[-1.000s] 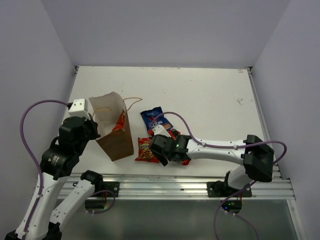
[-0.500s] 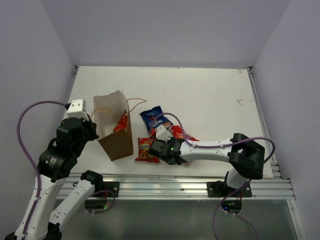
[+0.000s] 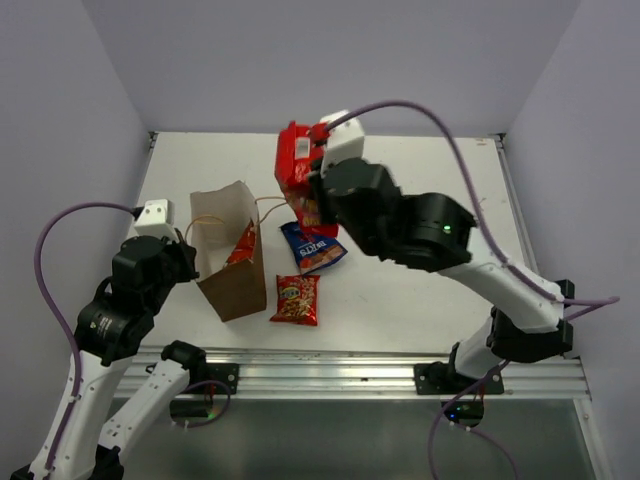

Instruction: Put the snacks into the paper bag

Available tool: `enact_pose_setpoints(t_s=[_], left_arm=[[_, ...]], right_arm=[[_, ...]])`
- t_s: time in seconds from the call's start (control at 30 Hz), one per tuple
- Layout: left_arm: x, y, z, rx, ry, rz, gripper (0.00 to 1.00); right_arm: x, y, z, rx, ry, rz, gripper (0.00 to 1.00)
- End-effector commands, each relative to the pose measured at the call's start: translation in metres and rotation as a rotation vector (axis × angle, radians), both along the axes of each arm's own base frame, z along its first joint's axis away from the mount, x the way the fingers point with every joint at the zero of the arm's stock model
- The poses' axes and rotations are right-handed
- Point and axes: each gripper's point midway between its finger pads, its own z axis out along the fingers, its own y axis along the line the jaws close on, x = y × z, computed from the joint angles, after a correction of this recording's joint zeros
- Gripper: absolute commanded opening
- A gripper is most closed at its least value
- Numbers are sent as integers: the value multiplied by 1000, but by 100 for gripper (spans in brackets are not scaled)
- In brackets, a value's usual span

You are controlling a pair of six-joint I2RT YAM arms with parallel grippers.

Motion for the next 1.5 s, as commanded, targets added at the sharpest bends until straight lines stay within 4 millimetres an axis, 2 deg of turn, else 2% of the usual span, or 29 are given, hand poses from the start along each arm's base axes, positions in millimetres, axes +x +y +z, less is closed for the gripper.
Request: enact_pose_setpoints(t_s=[0.0, 0.07, 0.1, 0.13, 0.17, 0.2, 0.27, 0.3, 0.37, 0.43, 0.57, 0.6, 0.63, 0.67, 0.7, 0.87, 1.03, 1.07, 1.13, 1.17, 1.2, 1.23, 1.27, 1.3, 1.33, 1.37, 1.4, 1.43, 1.47], left_arm=[[1, -7, 8, -26, -28, -32, 0], [1, -8, 8, -27, -31, -36, 0], [2, -8, 9, -29, -34, -35, 0], [2, -8, 9, -28, -32, -37, 0], [2, -8, 10, -32, -36, -38, 0], [2, -9, 10, -34, -36, -40, 0], [2, -10, 11, -37, -40, -43, 0], [2, -10, 11, -40, -41, -43, 0], [2, -11, 12, -45, -43, -45, 0], [2, -11, 12, -50, -45, -44, 0], [2, -11, 12, -52, -47, -44, 0], [2, -11, 14, -54, -52, -44, 0], [3, -11, 12, -53, -48, -44, 0], [3, -11, 12, -53, -48, -44, 0], [3, -12, 12, -53, -48, -44, 0], [4, -12, 12, -52, -54, -50, 0], [4, -13, 13, -50, -61, -54, 0], [4, -12, 13, -49, -60, -53, 0], [3, -12, 12, -47, -60, -53, 0], [3, -12, 11, -46, -58, -55, 0], [3, -12, 11, -45, -58, -56, 0], [3, -12, 11, -44, -57, -56, 0], [3, -12, 10, -45, -54, -57, 0], [3, -12, 9, -45, -54, -57, 0], [3, -12, 9, -44, -54, -57, 0], [3, -13, 9, -43, -54, -59, 0], [3, -13, 9, -41, -54, -62, 0], [3, -13, 9, -41, -54, -62, 0], [3, -12, 10, -41, -55, -61, 0]], right_arm=[[5, 16, 95, 138, -203, 111, 0], [-1, 50, 123, 261, -241, 229, 0], [2, 74, 113, 261, -223, 266, 0], [-1, 86, 122, 302, -226, 298, 0], [-1, 100, 120, 323, -215, 325, 0], [-4, 126, 105, 338, -170, 379, 0], [-11, 149, 104, 403, -140, 443, 0], [-10, 161, 88, 389, -116, 454, 0], [-9, 173, 82, 407, -104, 470, 0], [-8, 181, 71, 401, -80, 469, 0], [-6, 183, 49, 362, -39, 453, 0], [-6, 184, 30, 328, -12, 451, 0], [-6, 183, 24, 318, -5, 445, 0], [-7, 179, 26, 326, -9, 442, 0], [-6, 179, 10, 295, 11, 431, 0], [-6, 175, -27, 205, 78, 406, 0], [-12, 185, -71, 133, 173, 425, 1], [-13, 186, -77, 121, 189, 426, 19], [-15, 187, -84, 108, 207, 433, 33], [-16, 188, -82, 103, 200, 441, 58], [-16, 187, -71, 117, 182, 444, 70], [-17, 186, -62, 126, 168, 449, 78], [-18, 183, -52, 121, 146, 458, 82], [-21, 181, -19, 171, 98, 468, 89], [-27, 176, -1, 177, 65, 470, 93], [-31, 166, 39, 226, -10, 478, 96], [-36, 160, 55, 241, -39, 480, 99], [-45, 142, 78, 262, -76, 464, 99], [-50, 131, 90, 279, -91, 454, 99]])
